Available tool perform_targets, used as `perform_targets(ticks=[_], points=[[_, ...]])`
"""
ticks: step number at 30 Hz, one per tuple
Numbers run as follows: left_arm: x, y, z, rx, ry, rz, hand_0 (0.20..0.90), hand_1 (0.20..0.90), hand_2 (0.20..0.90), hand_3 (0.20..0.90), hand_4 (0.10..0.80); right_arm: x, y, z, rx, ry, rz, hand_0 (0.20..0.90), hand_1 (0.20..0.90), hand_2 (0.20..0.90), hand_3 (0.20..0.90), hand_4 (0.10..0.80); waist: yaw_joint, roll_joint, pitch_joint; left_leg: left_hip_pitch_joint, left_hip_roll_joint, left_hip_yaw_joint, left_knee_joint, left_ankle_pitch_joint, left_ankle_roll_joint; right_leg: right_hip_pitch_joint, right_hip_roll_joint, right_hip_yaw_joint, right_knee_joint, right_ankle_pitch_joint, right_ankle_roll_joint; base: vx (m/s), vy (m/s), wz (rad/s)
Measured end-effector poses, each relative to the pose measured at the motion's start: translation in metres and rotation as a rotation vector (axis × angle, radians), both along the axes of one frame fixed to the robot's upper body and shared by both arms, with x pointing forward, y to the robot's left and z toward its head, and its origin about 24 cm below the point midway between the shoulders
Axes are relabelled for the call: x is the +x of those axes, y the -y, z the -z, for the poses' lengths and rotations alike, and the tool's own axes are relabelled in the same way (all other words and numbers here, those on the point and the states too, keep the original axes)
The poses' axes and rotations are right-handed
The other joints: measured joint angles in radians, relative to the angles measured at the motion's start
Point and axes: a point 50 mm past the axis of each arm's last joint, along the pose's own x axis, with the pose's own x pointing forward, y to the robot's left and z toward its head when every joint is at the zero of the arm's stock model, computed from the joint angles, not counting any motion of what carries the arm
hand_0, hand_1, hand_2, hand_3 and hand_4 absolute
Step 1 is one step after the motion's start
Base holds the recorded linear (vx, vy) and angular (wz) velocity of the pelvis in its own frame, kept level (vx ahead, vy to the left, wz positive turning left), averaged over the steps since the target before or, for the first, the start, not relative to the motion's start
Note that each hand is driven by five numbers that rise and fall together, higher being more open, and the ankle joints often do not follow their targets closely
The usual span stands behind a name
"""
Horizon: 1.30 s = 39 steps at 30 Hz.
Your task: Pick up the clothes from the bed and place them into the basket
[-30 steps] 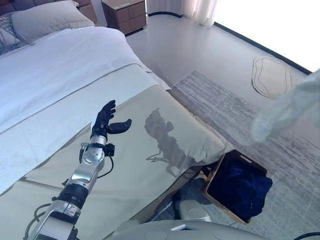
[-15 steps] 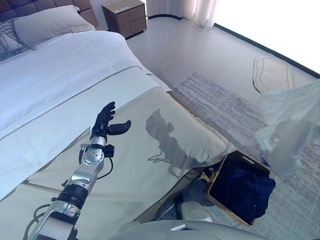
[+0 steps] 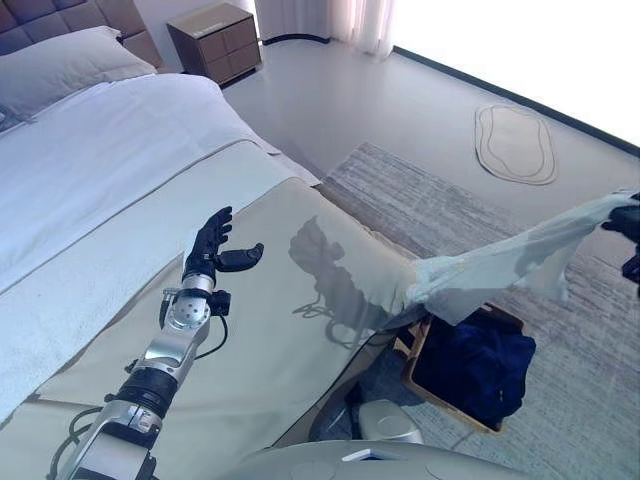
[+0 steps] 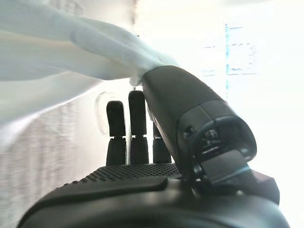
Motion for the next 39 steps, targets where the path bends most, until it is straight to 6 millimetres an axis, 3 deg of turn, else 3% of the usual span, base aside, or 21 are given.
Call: perform_targets(ticks=[8, 12, 17, 23, 29, 33, 39], points=[[-0.001, -0.001, 0.002, 0.016, -0.023, -0.019, 0.9, 0.9, 0.9, 0.9, 0.8, -0.012, -0.019, 0.05, -0.012, -0.186, -0.04, 0.3, 0.3, 0.3, 0.2, 0.1, 0.0, 0.0, -0.001, -0.008, 0.001, 0.001, 0.0, 0.0, 0.0, -0.009, 0.002, 0.001, 0.0, 0.003, -0.003, -0.037, -0.007, 0.0], [-0.001, 0.001, 0.003, 0.015, -0.022, -0.025, 0.9, 0.9, 0.9, 0.9, 0.8, -0.012, -0.027, 0.063, -0.08, -0.297, -0.078, 0.3, 0.3, 0.3, 0.2, 0.1, -0.001, 0.0, -0.001, -0.008, 0.0, 0.01, 0.0, -0.001, 0.001, -0.01, 0.002, 0.003, 0.0, 0.002, -0.002, -0.023, 0.005, -0.04], [-0.001, 0.005, 0.005, 0.014, -0.024, -0.025, 0.9, 0.9, 0.9, 0.9, 0.8, -0.022, -0.022, 0.076, -0.122, -0.369, 0.049, 0.3, 0.3, 0.3, 0.2, 0.1, 0.001, 0.001, -0.001, -0.008, 0.001, 0.011, 0.0, -0.003, -0.001, -0.011, 0.002, 0.003, 0.0, 0.0, 0.0, 0.0, 0.0, 0.0], [-0.001, 0.002, 0.004, 0.025, -0.023, -0.031, 0.9, 0.9, 0.9, 0.9, 0.8, -0.037, -0.006, 0.076, -0.147, -0.387, 0.25, 0.3, 0.3, 0.3, 0.2, 0.1, -0.01, 0.005, -0.003, -0.008, 0.001, 0.016, 0.0, -0.003, -0.001, -0.014, -0.001, 0.004, -0.004, 0.0, 0.0, 0.0, 0.0, 0.0], [-0.002, -0.003, 0.002, 0.034, -0.022, -0.035, 0.9, 0.9, 0.9, 0.9, 0.8, -0.051, 0.016, 0.063, -0.166, -0.369, 0.389, 0.3, 0.3, 0.3, 0.2, 0.1, -0.042, 0.041, -0.015, -0.025, 0.001, 0.024, 0.0, -0.004, -0.002, -0.032, -0.003, 0.007, -0.005, 0.0, 0.0, 0.0, 0.0, 0.0], [-0.002, -0.001, 0.003, 0.033, -0.029, -0.019, 0.9, 0.9, 0.9, 0.9, 0.8, -0.057, 0.027, 0.055, -0.196, -0.393, 0.382, 0.3, 0.3, 0.3, 0.2, 0.1, -0.055, 0.07, -0.014, -0.026, 0.001, 0.031, 0.0, -0.006, -0.003, -0.037, -0.002, 0.016, -0.005, 0.0, 0.0, 0.001, -0.009, -0.05], [-0.003, 0.009, 0.008, 0.022, -0.053, 0.047, 0.9, 0.9, 0.9, 0.9, 0.8, -0.056, 0.027, 0.059, -0.178, -0.417, 0.288, 0.3, 0.3, 0.3, 0.2, 0.1, -0.06, 0.102, -0.009, -0.041, 0.0, 0.054, 0.0, -0.008, -0.004, -0.062, 0.003, 0.033, -0.005, -0.004, -0.004, 0.002, -0.02, -0.12]])
